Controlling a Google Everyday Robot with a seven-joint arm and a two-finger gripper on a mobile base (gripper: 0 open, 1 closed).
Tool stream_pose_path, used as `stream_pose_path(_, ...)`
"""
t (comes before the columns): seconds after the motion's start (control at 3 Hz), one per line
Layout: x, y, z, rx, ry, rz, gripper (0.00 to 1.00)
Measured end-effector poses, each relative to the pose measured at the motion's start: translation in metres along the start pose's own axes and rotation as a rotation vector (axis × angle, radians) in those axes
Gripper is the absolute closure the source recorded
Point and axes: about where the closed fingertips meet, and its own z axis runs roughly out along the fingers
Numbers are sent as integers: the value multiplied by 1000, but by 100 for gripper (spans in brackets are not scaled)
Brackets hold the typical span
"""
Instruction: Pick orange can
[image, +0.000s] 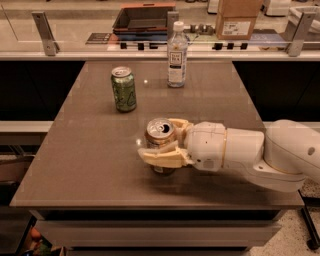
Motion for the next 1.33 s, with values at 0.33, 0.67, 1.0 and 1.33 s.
stream_pose_path(0.33, 0, 0, 0, 0, 0, 0, 100)
stream_pose_path(0.67, -14, 2, -7, 2, -8, 4, 100)
stream_pose_path(1.0, -41, 1, -21, 25, 1, -22, 100)
stream_pose_path(1.33, -84, 0, -31, 46, 34, -86, 100)
